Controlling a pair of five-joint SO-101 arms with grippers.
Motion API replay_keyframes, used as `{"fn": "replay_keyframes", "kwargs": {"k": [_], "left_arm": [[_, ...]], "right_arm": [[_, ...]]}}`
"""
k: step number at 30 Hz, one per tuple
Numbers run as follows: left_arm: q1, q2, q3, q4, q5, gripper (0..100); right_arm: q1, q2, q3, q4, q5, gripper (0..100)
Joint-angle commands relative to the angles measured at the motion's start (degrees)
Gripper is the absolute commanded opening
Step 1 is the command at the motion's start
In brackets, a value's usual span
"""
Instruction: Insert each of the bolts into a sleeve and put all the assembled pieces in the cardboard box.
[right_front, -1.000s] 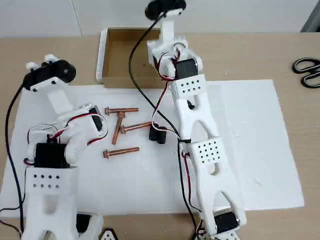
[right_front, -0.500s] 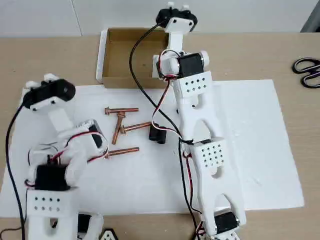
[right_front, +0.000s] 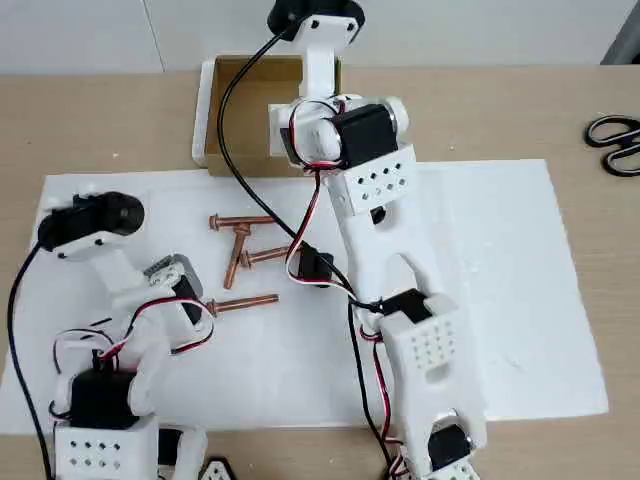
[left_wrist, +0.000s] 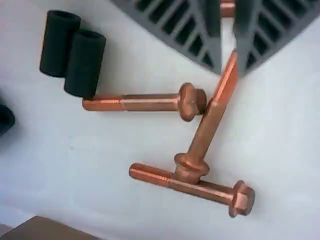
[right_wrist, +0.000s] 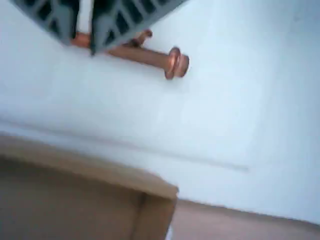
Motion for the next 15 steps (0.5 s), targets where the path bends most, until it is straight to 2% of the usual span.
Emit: {"fn": "replay_keyframes", "kwargs": {"k": [1, 9, 15], "left_arm": [[-0.2, -0.7, -0.3, -0.1, 0.1, 1], [-0.1, -0.9, -0.4, -0.1, 0.1, 1], [-0.1, -0.9, -0.4, -0.1, 0.1, 1]], "right_arm": [[0.0, -7.7, 8.0, 0.9, -2.5, 1.5], [-0.1, -15.5, 27.6, 0.7, -7.5, 1.4], [-0.2, -16.7, 35.5, 0.7, -8.8, 1.3]]}}
